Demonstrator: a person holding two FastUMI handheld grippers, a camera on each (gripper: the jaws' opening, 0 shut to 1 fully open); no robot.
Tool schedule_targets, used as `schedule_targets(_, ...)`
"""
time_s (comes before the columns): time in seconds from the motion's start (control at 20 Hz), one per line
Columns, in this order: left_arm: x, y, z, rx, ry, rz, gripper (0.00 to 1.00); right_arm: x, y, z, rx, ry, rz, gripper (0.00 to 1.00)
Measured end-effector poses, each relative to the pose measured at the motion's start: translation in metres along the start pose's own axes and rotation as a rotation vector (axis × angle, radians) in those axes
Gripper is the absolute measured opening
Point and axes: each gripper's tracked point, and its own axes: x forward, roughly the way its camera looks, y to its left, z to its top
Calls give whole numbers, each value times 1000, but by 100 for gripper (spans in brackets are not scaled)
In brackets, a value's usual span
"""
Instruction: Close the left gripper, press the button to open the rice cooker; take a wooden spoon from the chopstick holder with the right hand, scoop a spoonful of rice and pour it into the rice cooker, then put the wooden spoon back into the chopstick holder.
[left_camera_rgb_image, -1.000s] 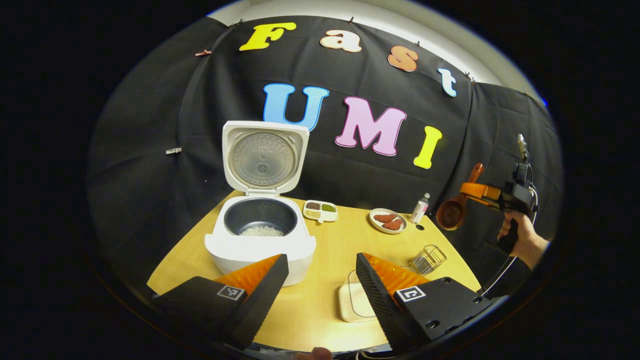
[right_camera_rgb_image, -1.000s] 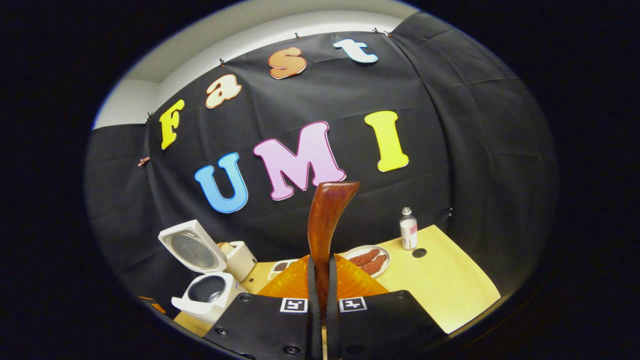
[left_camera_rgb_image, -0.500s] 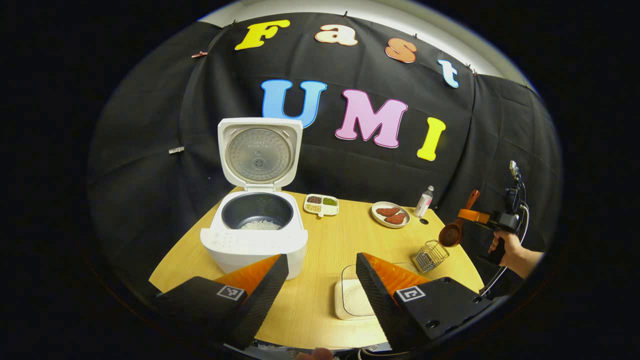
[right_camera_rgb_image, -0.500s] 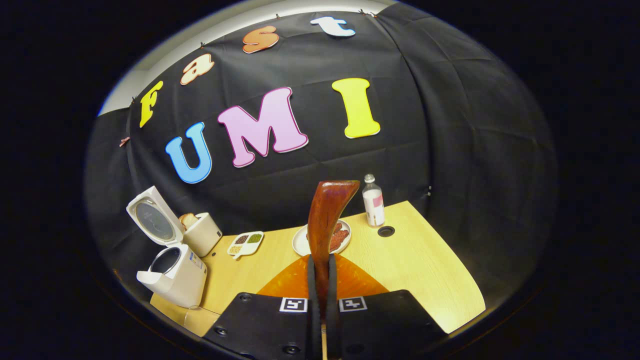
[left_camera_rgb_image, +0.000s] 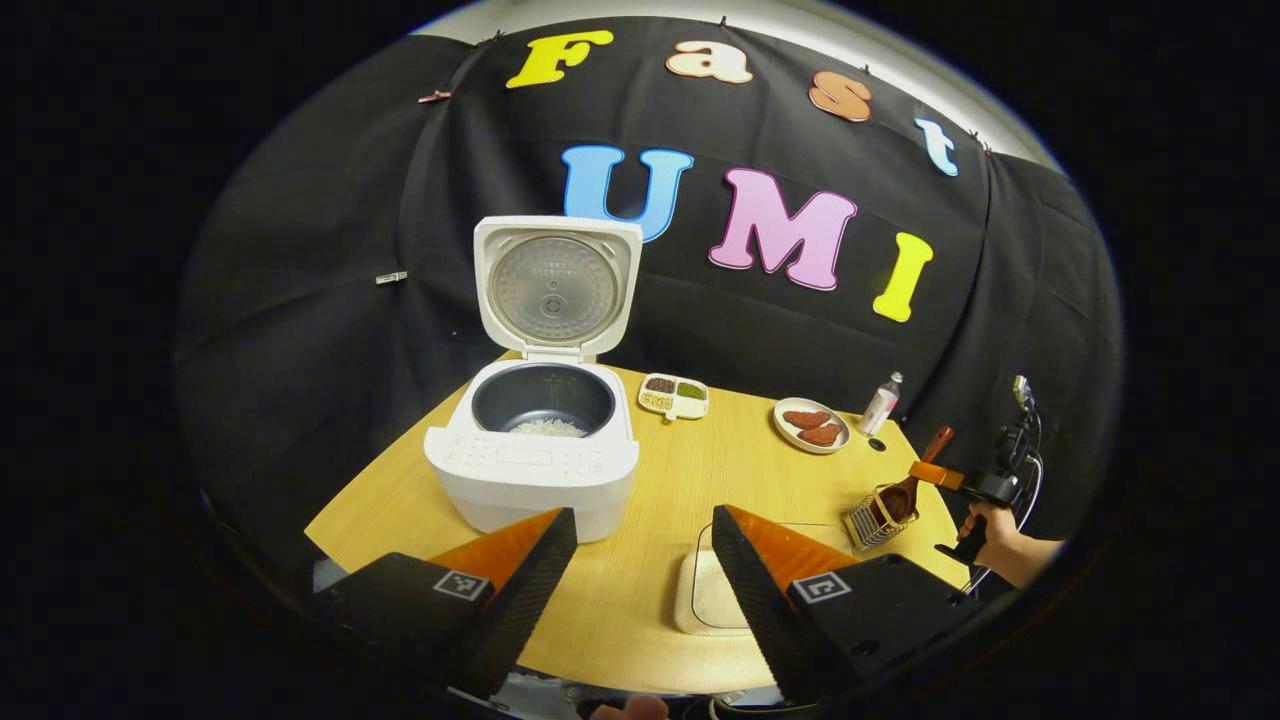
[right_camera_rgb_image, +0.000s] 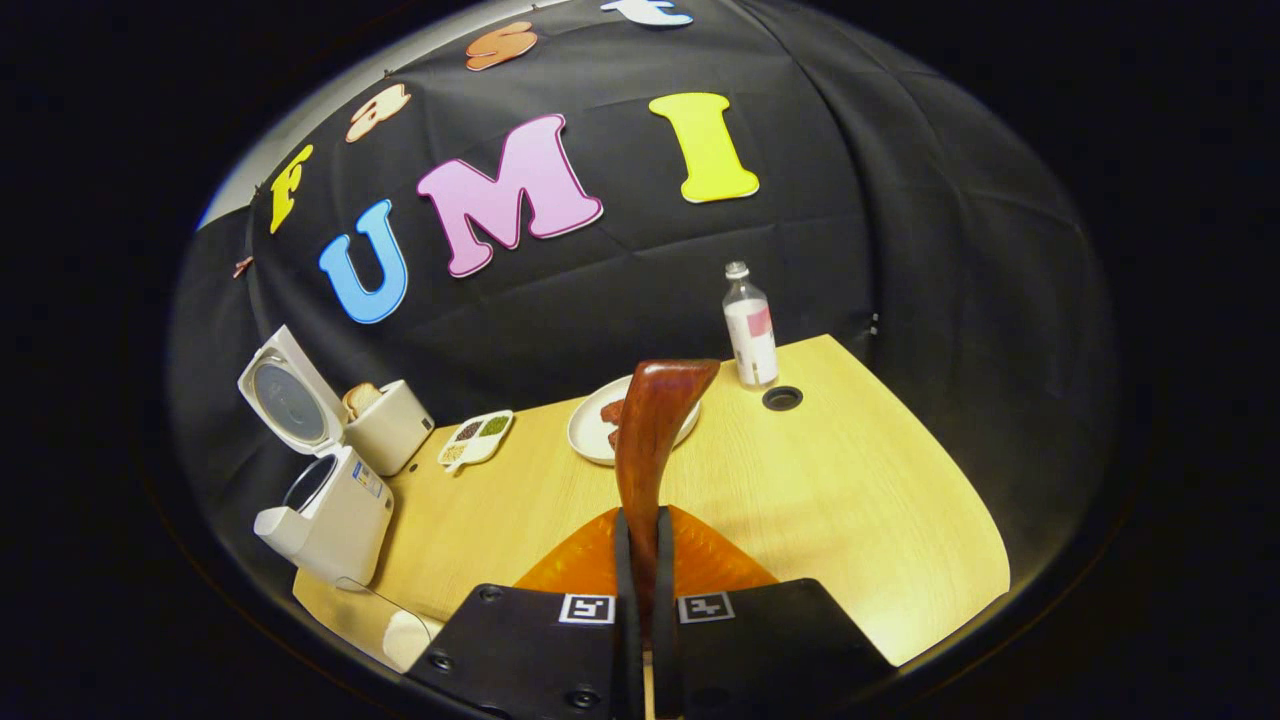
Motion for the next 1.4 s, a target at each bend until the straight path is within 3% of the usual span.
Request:
schedule_targets(0.2,-2,-3,4,19,-2,12,94,7,1,-17,32,41,24,14)
schedule_targets(0.35,1,-2,12,42,-17,10,94,0,-6,-5,73,10,4,29)
schedule_targets(0.5,5,-3,22,46,-36,-1,94,-15,-10,2,94,-7,-16,80)
schedule_targets(0.55,6,-3,25,47,-46,-4,94,-22,-12,5,97,-11,-30,88)
schedule_targets(0.7,10,-2,44,58,-86,-8,94,-48,-14,16,106,-37,-60,97)
schedule_targets(0.95,27,-2,89,64,-177,-49,94,-96,-8,44,79,-95,-109,98)
schedule_targets(1.2,47,6,147,69,-271,-82,94,-164,28,96,-26,-231,-127,98)
schedule_targets(1.4,65,34,206,110,-382,-43,94,-222,65,123,-112,-325,-141,98)
